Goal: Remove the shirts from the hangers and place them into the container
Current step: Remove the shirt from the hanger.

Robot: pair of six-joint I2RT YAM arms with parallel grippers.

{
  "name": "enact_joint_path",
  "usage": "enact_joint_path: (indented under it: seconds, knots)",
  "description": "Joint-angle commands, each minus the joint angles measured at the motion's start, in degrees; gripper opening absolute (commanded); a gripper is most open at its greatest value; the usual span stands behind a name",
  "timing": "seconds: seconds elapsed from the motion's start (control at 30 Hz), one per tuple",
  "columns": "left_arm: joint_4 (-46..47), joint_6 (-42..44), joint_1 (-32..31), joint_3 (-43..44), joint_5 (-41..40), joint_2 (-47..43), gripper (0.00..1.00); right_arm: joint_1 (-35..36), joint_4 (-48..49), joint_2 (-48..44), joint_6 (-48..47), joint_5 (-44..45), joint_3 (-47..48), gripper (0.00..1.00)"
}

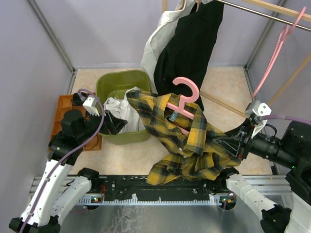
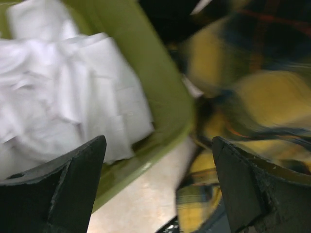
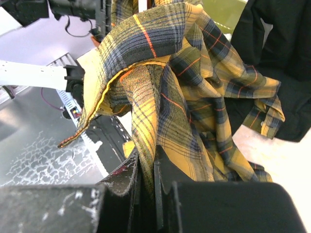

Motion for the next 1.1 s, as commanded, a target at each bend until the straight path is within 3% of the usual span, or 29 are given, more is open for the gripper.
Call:
enact_joint_path:
  seconds: [0.0, 0.13, 0.37, 0.5, 0.67, 0.77, 0.9, 1.07]
  knots:
    - [-5.3, -0.1, -0.2, 4.9, 22.5, 4.3, 0.94, -0.4, 0.9, 1.2, -0.1, 0.9, 3.9, 0.0]
    - [-11.1, 4.6, -0.2, 4.0, 31.4, 8.2, 0.94, -0.4, 1.3, 1.1, 0.3, -2.9, 6.9, 0.0]
    - [-17.3, 9.6, -0.2, 4.9, 30.9, 15.1, 0.94, -0.4, 1.6, 0.8, 0.6, -7.1, 11.1, 0.0]
    - [-13.3, 7.4, -0.2, 4.9, 22.3, 17.3, 0.96, -0.4, 1.9, 0.5, 0.8, -9.0, 9.9, 0.0]
    - [-3.4, -0.8, -0.1, 4.8, 2.9, 22.1, 0.96, -0.4, 5.2, -1.3, -0.1, -9.8, 3.2, 0.0]
    - [0.5, -2.1, 0.1, 7.5, 1.7, 27.4, 0.96, -0.4, 7.4, -1.9, -0.5, -12.3, -1.3, 0.0]
    - [-3.7, -3.6, 0.2, 13.1, -2.2, 31.6, 0.94, -0.4, 9.1, -1.8, 0.4, -9.0, -6.5, 0.0]
    - [-4.6, -7.7, 0.2, 8.5, -8.5, 23.4, 0.94, -0.4, 10.2, -0.8, 1.3, -2.9, -14.2, 0.0]
